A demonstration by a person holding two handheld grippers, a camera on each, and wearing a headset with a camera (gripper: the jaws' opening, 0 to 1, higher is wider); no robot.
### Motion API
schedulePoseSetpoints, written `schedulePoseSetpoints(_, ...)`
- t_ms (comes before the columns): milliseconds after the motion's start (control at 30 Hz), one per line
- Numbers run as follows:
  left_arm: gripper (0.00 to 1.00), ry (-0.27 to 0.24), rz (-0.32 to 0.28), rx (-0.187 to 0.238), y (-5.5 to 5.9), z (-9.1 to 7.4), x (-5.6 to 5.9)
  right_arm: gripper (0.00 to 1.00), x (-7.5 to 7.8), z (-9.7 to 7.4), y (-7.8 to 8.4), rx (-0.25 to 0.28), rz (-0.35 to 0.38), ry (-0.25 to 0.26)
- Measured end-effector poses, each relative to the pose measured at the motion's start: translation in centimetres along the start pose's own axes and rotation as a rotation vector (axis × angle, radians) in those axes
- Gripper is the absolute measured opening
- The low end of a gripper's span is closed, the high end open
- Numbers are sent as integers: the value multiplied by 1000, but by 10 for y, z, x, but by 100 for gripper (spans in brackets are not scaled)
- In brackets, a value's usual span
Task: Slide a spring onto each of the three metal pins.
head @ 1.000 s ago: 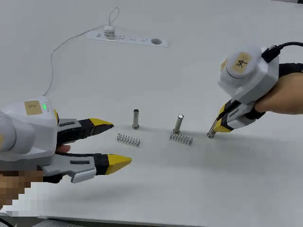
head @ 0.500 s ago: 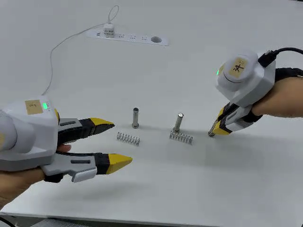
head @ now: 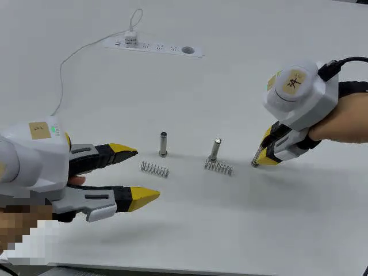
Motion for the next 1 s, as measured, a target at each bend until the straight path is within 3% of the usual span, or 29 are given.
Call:
schedulePoseSetpoints(200,53,2,7,1,-3,0,0,21,-4,-12,-13,29,-41,20)
schedulePoseSetpoints(333,53,2,11,2,-4,0,0,20,-9,-13,-23,57,-45,2)
schedulePoseSetpoints(567,52,0,14,2,-5,-2,1,18,-19,2,-31,67,-65,-38)
schedulePoseSetpoints(1000,52,-3,11,-3,-4,-2,1,14,-30,29,-33,65,-62,-93)
Point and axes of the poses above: the centre of the closed fingertips' face, and the gripper's own axes: z roughly forward along the fingers, x roughly to its right, y roughly out of its underside, the point moved 8 cm from there along -z, roughly backward along the fingers, and after that the axes turned 7 degrees about y, right-handed, at the moved point
